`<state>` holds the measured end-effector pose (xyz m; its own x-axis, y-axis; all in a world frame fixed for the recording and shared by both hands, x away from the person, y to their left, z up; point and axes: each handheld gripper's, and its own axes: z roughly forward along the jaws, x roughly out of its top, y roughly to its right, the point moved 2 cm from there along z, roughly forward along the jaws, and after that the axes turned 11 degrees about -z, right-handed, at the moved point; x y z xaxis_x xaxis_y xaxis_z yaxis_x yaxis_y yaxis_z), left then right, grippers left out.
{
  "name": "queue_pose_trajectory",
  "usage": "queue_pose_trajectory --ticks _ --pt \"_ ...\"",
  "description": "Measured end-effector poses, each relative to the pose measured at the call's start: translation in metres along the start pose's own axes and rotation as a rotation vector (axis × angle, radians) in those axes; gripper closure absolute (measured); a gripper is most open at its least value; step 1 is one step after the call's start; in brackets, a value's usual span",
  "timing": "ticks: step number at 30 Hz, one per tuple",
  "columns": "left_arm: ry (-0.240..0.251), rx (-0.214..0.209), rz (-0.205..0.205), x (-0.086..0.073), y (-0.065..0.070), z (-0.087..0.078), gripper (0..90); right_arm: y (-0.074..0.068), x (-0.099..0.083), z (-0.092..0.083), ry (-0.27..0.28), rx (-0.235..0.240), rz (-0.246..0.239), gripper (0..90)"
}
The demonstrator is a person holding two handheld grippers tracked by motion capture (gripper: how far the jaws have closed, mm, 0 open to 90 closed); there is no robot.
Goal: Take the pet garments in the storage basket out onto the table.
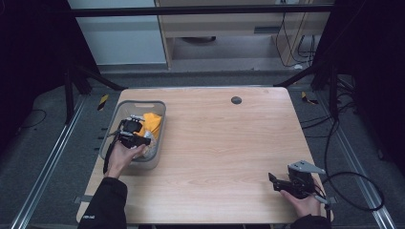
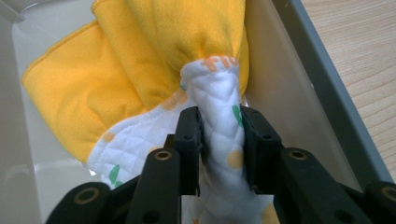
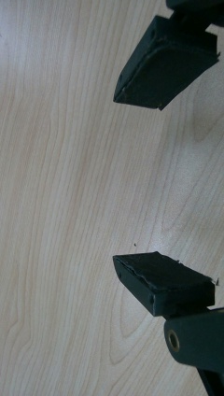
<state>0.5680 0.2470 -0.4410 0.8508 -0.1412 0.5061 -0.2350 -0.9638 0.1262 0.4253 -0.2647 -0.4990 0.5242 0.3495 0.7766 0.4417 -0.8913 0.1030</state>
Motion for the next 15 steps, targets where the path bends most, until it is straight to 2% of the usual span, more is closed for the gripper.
queue_pose_trajectory --ticks 5,15 --pt "0.0 0.008 0.005 -0.0005 0.0006 0.0 77.6 0.0002 -0.0002 0.0007 -0.001 -0.005 -0.011 18.7" --pt "0.038 0.015 0.002 -0.0009 -0.002 -0.0097 80.4 -0.0003 0.0003 -0.0002 0.001 -0.001 -0.001 18.4"
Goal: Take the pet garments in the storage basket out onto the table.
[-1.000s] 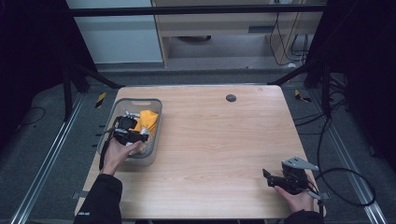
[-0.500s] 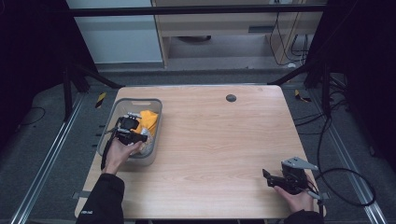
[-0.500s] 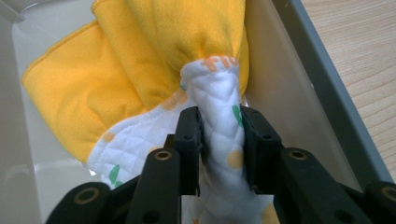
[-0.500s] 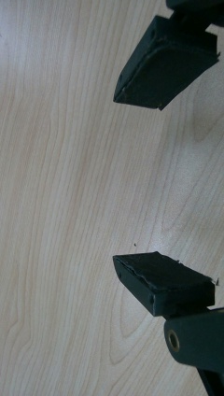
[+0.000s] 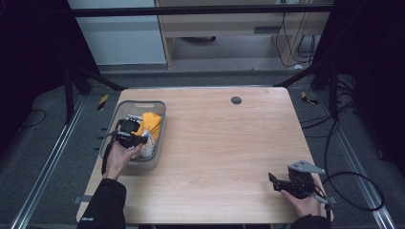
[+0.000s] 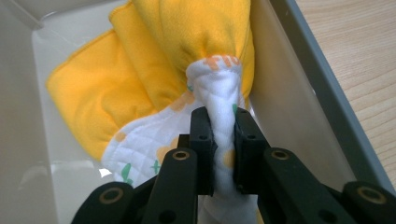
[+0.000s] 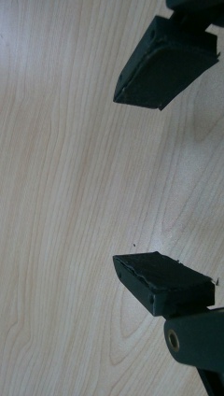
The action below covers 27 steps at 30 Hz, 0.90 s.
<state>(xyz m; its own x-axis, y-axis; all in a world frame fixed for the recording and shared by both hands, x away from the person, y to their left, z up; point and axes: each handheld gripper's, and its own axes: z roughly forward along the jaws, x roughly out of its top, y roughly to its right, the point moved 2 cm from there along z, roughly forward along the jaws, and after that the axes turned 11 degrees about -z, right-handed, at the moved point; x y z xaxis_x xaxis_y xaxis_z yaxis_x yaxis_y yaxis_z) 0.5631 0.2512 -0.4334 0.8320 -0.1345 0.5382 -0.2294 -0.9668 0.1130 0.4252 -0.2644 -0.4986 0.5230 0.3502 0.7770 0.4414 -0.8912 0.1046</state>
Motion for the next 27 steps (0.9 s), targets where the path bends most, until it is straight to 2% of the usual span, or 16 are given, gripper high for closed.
queue_pose_trajectory --ticks 8,18,27 --pt "0.055 -0.01 -0.008 0.003 -0.005 -0.022 81.0 0.0 0.0 0.0 0.002 -0.007 -0.009 18.5" --pt "0.076 -0.011 0.011 0.004 -0.004 -0.038 81.2 0.0 0.0 0.0 0.002 -0.01 -0.012 18.6" --pt "0.105 -0.01 0.011 0.006 -0.007 -0.051 81.3 0.0 0.0 0.0 0.004 -0.011 -0.015 18.7"
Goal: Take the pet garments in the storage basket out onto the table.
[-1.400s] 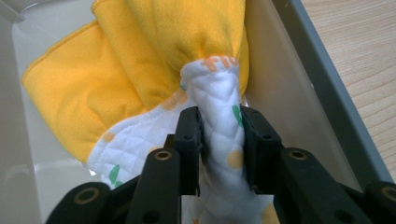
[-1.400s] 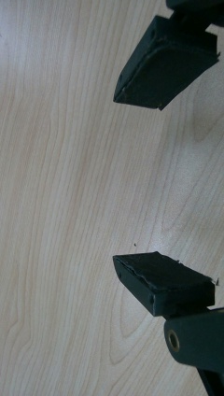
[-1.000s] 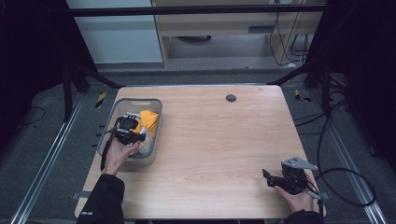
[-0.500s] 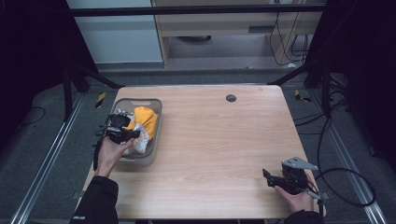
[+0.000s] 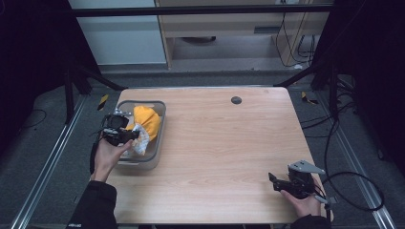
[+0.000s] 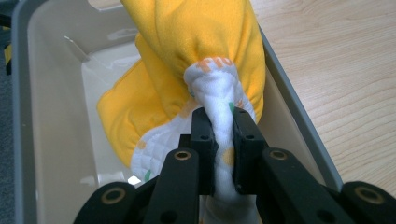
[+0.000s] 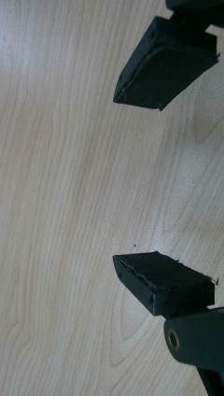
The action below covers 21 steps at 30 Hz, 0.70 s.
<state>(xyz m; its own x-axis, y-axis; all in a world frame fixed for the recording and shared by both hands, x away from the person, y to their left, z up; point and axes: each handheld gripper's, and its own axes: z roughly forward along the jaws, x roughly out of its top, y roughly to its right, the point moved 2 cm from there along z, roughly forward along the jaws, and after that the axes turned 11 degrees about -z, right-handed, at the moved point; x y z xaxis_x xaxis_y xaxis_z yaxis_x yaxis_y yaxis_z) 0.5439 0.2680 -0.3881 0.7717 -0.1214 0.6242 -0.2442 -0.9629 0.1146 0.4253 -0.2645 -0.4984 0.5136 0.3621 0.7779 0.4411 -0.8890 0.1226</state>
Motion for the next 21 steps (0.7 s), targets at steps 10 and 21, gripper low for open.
queue_pose_trajectory --ticks 10,21 --pt "0.035 -0.004 0.002 0.003 -0.001 -0.016 81.4 -0.001 0.0 0.0 0.004 -0.002 -0.003 18.9" --pt "0.065 -0.023 0.019 0.006 0.006 -0.034 81.5 -0.002 0.001 -0.001 0.003 0.005 0.002 19.1"
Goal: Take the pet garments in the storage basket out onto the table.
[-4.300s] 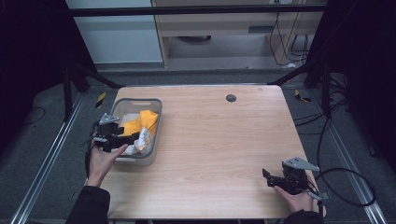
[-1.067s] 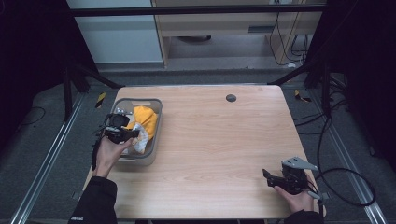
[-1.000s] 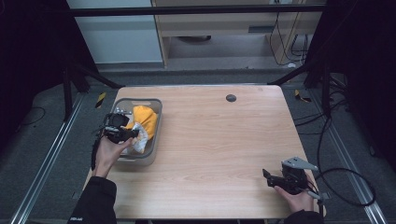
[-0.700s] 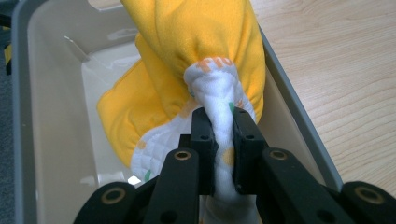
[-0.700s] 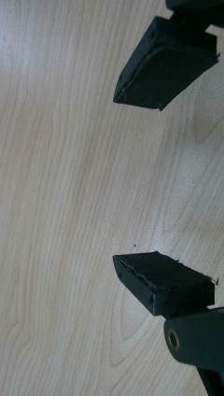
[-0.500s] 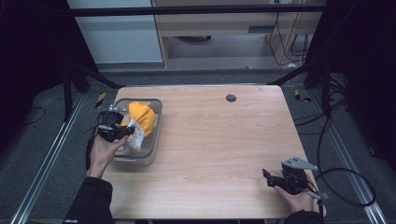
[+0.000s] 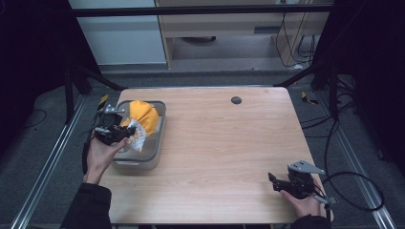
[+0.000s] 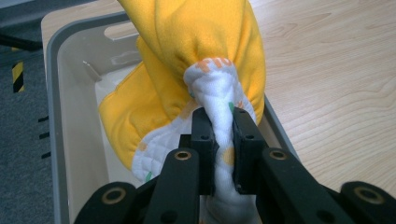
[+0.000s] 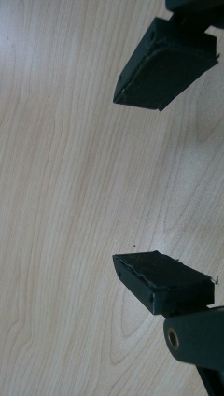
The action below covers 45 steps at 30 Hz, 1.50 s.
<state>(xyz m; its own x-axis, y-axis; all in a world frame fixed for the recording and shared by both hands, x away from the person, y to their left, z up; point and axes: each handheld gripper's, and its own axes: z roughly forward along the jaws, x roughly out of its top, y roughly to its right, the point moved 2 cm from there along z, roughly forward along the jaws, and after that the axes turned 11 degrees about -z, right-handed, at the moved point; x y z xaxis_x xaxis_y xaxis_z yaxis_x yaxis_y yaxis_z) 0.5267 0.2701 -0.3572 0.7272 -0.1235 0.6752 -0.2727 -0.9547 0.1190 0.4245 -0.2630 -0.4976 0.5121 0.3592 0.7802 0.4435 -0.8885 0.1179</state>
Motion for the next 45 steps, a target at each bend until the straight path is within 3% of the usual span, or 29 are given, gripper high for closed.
queue_pose_trajectory --ticks 22,31,45 --pt "0.039 -0.064 0.065 0.003 0.023 -0.024 81.5 0.001 0.0 0.0 0.006 -0.01 -0.009 19.0" --pt "0.053 -0.094 0.108 0.007 0.04 -0.035 81.7 0.001 0.001 -0.001 0.012 -0.01 -0.002 19.0" --pt "0.044 -0.128 0.16 0.009 0.065 -0.034 81.7 0.001 0.001 -0.001 0.011 -0.006 -0.002 18.9"
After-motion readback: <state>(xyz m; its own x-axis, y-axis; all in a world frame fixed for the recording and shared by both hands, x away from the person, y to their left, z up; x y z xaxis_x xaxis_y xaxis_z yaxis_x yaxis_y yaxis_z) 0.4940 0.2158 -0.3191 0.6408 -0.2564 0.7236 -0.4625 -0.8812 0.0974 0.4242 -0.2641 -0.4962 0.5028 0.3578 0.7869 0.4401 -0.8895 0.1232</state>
